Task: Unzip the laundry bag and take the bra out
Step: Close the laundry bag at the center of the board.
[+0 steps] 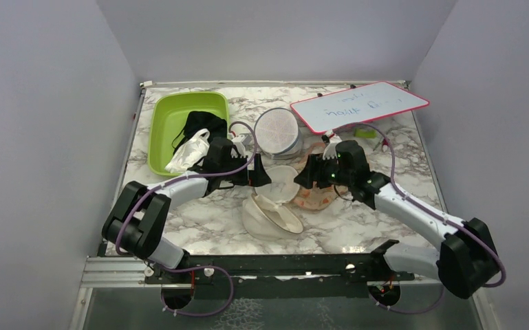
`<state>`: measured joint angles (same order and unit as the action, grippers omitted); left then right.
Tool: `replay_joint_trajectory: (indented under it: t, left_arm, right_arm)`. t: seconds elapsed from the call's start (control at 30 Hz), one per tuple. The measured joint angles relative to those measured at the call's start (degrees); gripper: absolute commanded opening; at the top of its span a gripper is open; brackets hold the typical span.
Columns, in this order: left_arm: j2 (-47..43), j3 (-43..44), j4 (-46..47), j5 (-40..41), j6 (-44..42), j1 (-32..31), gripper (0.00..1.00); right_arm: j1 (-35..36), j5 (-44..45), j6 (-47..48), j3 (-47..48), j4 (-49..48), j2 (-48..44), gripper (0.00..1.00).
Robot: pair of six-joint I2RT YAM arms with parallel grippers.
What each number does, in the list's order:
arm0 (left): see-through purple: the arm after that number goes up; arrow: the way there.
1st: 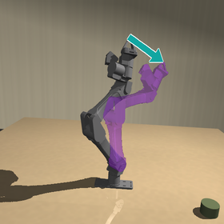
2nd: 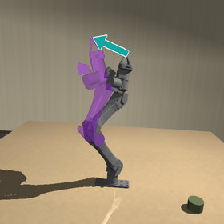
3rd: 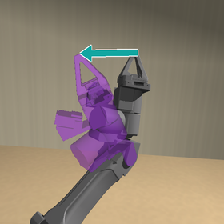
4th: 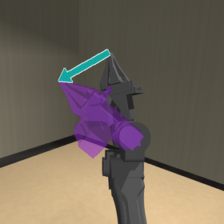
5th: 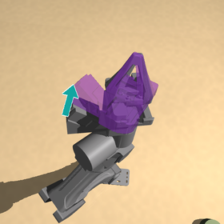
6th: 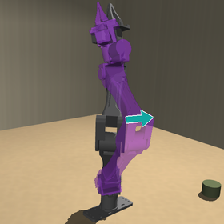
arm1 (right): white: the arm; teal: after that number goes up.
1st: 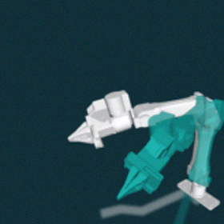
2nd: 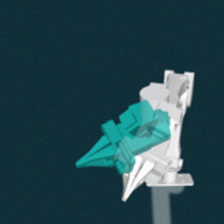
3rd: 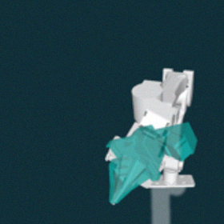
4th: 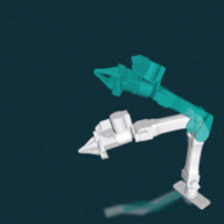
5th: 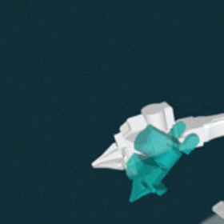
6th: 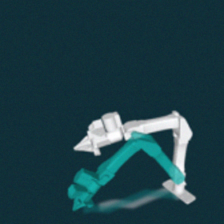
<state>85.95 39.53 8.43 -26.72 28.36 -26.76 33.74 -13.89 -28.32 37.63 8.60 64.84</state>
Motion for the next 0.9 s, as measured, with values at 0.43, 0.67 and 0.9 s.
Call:
replay_joint_trajectory:
  t: [0.43, 0.67, 0.9]
  left_arm:
    - [-5.38, 0.26, -1.60, 0.00, -0.31, -0.83, 0.99]
    - [-6.84, 1.86, -4.00, 0.07, -0.96, -1.14, 0.99]
    - [-8.39, 2.89, -5.92, 0.26, -1.75, -1.22, 0.99]
  right_arm:
    - [-9.55, -16.98, 0.90, 1.53, -8.92, 17.46, 0.53]
    - [-9.75, -22.05, -0.55, 0.57, -16.59, 23.87, 0.43]
    - [-9.75, -26.45, -2.60, -0.35, -23.87, 27.08, 0.10]
